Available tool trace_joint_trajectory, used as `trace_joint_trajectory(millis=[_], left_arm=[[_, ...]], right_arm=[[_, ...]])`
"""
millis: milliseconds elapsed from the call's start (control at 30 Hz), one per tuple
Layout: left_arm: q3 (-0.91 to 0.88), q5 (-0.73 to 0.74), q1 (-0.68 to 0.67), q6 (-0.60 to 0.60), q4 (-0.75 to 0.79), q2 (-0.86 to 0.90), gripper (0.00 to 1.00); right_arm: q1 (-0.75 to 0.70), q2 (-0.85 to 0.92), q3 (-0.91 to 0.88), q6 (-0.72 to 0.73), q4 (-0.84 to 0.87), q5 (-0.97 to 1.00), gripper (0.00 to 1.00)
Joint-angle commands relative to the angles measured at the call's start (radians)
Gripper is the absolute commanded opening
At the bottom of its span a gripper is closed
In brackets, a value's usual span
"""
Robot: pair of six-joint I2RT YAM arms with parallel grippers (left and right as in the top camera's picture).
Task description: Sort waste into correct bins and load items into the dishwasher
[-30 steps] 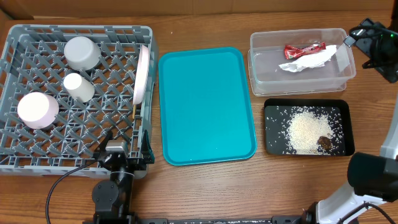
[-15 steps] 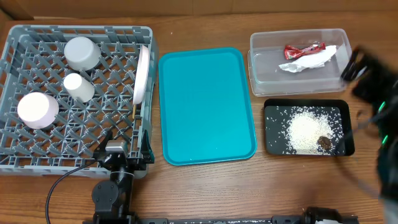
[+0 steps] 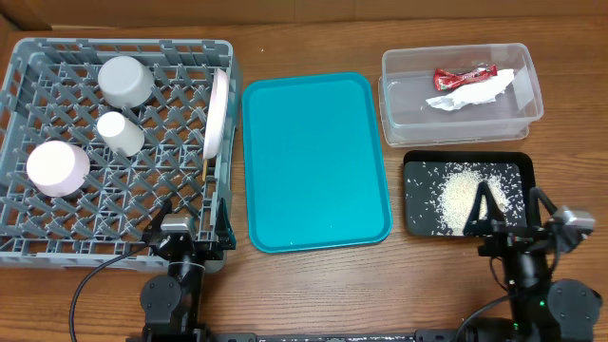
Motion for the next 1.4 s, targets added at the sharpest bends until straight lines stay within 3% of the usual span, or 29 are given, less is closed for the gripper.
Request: trace_joint_trajectory(millis=[0,200,500,600,733,1367], left_arm=[[-0.004,-0.006,0.005,-0.01,-0.002,-0.008,1.0],[-0.004,-0.006,0.005,-0.01,-0.002,-0.008,1.0],[-0.004,-0.006,0.005,-0.01,-0.002,-0.008,1.0],[-0.004,-0.006,0.005,-0.01,-0.002,-0.008,1.0],[-0.004,-0.006,0.005,-0.01,-0.002,-0.008,1.0],[-0.004,-0.006,0.005,-0.01,-0.002,-0.008,1.0]], right_arm=[[0.058,-0.041,-0.095,-0.106,0.075,-0.014,1.0],[0.076,-0.125,-0.276,-0.126,0.278,-0.018,1.0],[0.076,-0.124,-0.414,-0.127,0.493,-0.018,1.0],[0.083,-0.124,-0.412,-0.13,0.465,0.02,1.0],[0.083,-0.124,-0.412,-0.126,0.291,0.069,1.0],[0.083,-0.124,-0.411,-0.13,0.292,0.073,1.0]])
